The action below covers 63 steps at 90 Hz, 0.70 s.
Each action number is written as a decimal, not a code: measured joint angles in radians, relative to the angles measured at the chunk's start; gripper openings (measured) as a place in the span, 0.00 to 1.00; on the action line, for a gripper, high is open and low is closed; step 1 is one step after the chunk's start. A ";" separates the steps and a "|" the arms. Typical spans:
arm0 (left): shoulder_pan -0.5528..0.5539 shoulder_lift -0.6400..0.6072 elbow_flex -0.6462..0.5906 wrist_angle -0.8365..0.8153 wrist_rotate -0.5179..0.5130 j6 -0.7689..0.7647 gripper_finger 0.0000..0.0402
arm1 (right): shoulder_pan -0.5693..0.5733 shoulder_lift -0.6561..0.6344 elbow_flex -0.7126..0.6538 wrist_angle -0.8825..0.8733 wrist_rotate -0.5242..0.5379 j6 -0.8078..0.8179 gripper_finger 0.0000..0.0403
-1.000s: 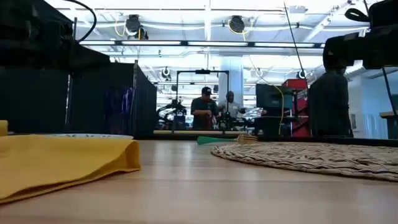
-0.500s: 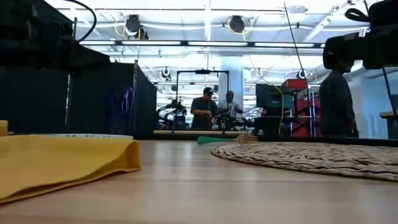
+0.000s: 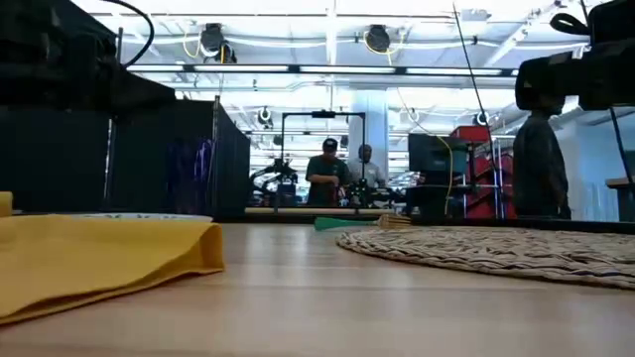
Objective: Set table place
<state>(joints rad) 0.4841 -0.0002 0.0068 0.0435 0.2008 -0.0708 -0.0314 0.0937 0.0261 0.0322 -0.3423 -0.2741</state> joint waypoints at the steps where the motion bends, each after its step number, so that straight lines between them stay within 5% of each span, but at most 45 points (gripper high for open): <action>1: 0.000 0.000 0.000 0.000 0.000 0.000 0.22 | 0.000 0.000 0.000 0.000 0.000 0.000 0.31; 63: 0.000 0.000 0.000 0.004 0.000 0.006 0.22 | 0.000 0.000 0.000 0.001 0.023 0.000 0.31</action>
<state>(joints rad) 0.4839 -0.0002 0.0070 0.0471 0.2008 -0.0647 -0.0315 0.0940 0.0261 0.0330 -0.3195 -0.2741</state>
